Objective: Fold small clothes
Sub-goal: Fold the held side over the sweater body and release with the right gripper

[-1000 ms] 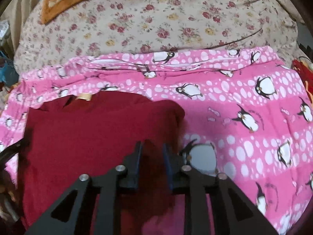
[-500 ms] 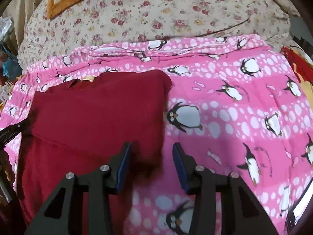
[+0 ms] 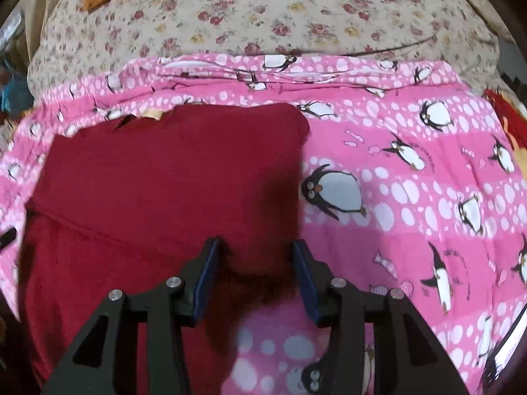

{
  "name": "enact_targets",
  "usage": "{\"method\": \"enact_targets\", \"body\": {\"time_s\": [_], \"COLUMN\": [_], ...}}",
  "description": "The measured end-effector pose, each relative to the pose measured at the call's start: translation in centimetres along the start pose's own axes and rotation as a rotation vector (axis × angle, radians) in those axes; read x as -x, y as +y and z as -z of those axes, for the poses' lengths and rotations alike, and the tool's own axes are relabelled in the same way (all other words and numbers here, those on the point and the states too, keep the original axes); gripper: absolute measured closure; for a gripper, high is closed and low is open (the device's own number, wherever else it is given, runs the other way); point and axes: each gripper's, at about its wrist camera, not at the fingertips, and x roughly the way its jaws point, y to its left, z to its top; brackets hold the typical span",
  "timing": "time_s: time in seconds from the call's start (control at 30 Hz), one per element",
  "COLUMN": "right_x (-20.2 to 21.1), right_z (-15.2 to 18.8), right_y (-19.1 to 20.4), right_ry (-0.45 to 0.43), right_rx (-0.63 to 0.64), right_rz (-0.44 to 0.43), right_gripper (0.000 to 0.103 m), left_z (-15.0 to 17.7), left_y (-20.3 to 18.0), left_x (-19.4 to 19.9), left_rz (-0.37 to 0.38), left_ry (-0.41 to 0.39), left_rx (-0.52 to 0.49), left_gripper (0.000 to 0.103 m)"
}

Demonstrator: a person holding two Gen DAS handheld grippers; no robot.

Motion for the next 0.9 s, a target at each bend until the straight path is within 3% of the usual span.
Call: {"method": "enact_targets", "body": {"time_s": [0.3,0.9], "right_x": [3.7,3.8], "right_z": [2.9,8.5], "right_y": [1.1,2.8], "right_ry": [-0.003,0.078], "right_rx": [0.05,0.092], "right_rz": [-0.062,-0.121], "right_gripper": [0.045,0.044], "left_z": [2.1,5.8], "left_y": [-0.7,-2.1], "left_x": [1.4,3.3], "left_rz": [-0.022,-0.036], "left_ry": [0.001,0.019], "left_rx": [-0.042,-0.094], "left_gripper": [0.091,0.091]}}
